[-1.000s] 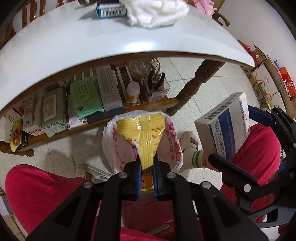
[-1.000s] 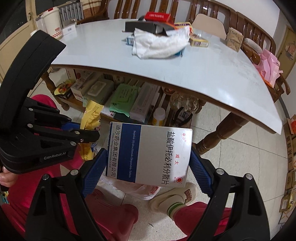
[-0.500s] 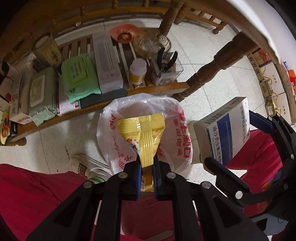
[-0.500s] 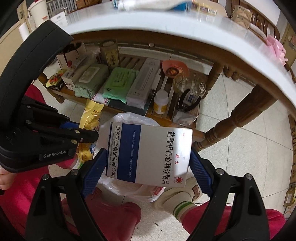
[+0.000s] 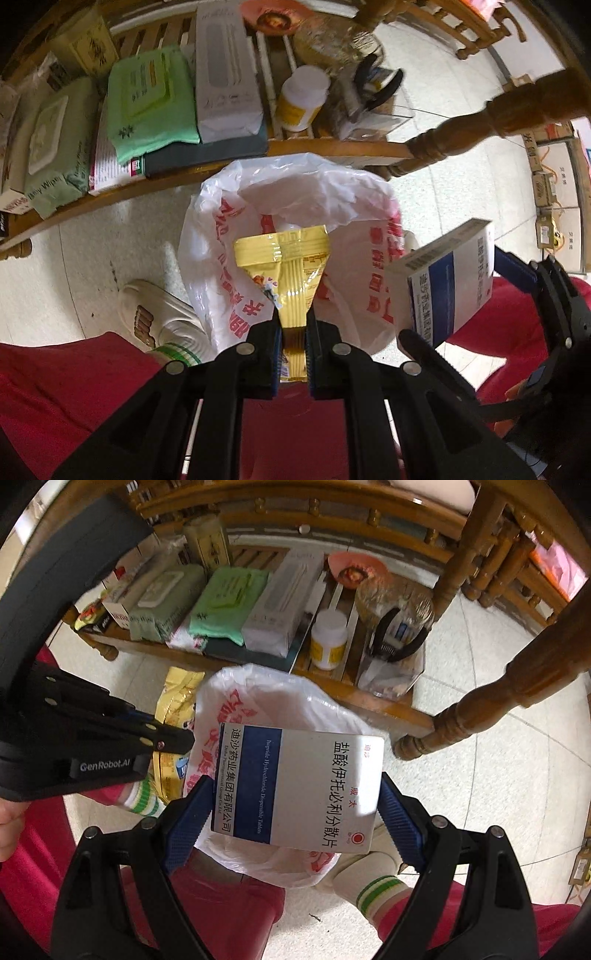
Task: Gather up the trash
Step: 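Carry the wrapper and medicine box with both tools down to the white plastic bag, then open both tools to drop the wrapper and medicine box into the bag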
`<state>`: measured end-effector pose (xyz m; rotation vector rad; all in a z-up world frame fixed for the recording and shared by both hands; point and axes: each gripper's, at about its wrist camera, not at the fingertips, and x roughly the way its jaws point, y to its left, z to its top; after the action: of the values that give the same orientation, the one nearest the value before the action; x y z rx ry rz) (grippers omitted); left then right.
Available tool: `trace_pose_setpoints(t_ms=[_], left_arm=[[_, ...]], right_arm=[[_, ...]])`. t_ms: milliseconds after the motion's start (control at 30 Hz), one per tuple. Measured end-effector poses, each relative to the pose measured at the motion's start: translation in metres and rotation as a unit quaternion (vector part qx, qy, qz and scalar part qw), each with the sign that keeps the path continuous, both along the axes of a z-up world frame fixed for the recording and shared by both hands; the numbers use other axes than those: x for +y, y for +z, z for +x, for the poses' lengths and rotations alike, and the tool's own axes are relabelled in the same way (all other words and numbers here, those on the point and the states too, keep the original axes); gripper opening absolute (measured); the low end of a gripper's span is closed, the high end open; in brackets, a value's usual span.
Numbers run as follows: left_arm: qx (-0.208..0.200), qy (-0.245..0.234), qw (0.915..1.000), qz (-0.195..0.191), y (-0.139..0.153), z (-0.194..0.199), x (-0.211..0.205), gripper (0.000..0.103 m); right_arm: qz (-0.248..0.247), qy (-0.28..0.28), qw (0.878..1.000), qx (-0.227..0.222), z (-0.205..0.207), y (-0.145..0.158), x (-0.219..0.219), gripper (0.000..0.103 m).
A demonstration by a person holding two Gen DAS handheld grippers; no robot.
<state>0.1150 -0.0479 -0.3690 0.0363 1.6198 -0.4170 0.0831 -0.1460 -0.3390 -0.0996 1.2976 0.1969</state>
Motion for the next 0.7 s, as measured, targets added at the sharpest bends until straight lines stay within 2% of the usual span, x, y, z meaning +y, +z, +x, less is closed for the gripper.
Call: trace_pose_setpoints(t_ms=[233,400,700], left_arm=[[0.04,0.013,0.9991,0.011,-0.036,0.007,0.008,0.01],[0.055,0.015,0.9983,0.009,-0.045,0.009,0.009,0.01],[0.065,0.005,0.9977,0.018,-0.058,0.012,0.006,0.01]], right_arm=[[-0.004,0.006,0.999,0.034,0.007,-0.028,0.003,0.085],[-0.01,0.012,0.998,0.056,0.008,-0.045,0.007,0.085],[-0.007,0.026,0.997,0.072,0.008,-0.056,0.015,0.085]])
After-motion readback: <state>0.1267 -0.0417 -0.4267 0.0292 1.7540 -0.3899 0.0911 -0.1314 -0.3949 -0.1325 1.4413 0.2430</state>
